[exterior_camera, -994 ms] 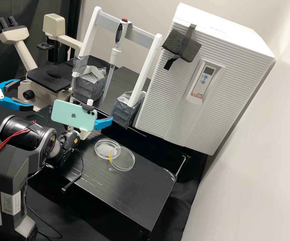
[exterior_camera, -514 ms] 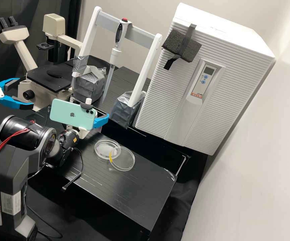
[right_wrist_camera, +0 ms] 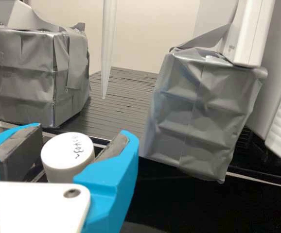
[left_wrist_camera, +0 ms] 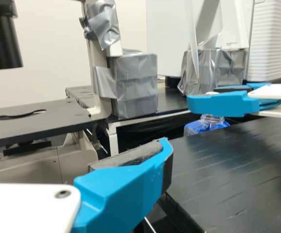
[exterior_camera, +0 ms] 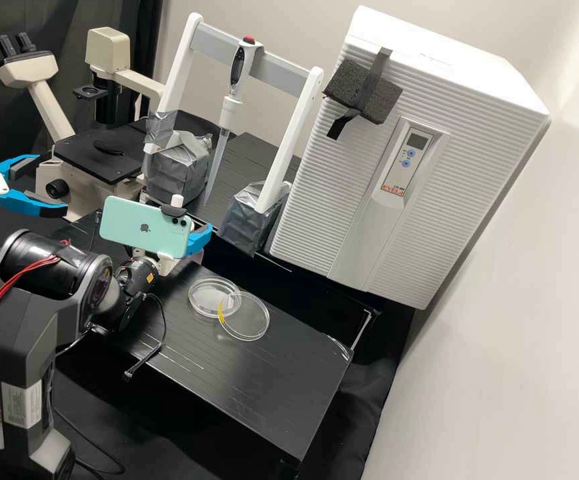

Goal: Open the bottle

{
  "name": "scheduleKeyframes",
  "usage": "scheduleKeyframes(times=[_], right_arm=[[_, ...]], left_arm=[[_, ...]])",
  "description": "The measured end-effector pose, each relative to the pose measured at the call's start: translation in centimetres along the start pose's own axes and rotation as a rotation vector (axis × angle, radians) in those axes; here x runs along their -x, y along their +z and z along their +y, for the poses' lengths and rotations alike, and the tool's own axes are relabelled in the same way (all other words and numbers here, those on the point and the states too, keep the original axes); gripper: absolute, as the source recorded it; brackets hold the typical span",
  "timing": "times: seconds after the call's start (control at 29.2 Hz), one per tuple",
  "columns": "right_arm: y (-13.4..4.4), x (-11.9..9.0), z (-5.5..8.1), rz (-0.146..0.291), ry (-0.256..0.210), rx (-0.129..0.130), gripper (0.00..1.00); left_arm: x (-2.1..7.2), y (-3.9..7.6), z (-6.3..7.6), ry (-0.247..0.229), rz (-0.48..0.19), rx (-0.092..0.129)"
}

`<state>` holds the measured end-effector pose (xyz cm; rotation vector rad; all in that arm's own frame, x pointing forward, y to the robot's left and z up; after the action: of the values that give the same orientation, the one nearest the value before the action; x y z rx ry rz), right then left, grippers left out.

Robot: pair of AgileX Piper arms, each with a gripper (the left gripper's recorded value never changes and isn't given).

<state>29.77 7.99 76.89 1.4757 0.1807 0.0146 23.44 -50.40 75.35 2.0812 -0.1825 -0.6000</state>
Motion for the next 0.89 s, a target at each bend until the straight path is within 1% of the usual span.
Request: scheduleKeyframes(times=[0.24,0.38,0.48,0.55,0.65,0.79,0.89], right_arm=[[0.0,0.0,0.0,0.0,0.0,0.0,0.0],[-0.06,0.01,-0.05,0.002,-0.002,0.0,0.0],[-0.2,0.02,-0.17,0.007,-0.006,0.0,0.0],[-0.21,0.02,-0.18,0.007,-0.006,0.0,0.0],[-0.14,-0.01,-0.27,0.004,-0.009,0.0,0.0],[-0.11,-0.04,-0.31,0.006,-0.006,0.001,0.0],[-0.11,-0.04,-0.31,0.006,-0.006,0.001,0.0]], left_arm=[[-0.01,-0.01,-0.04,-0.001,0.0,-0.001],[-0.01,-0.01,-0.04,-0.001,0.0,-0.01],[-0.01,-0.02,-0.03,-0.001,0.002,-0.027],[-0.01,-0.02,-0.03,-0.001,0.002,-0.03],[-0.01,-0.02,-0.03,-0.001,0.002,-0.03],[0.05,-0.18,-0.04,0.002,0.019,-0.035],[0.15,-0.2,-0.16,-0.002,0.023,-0.033]])
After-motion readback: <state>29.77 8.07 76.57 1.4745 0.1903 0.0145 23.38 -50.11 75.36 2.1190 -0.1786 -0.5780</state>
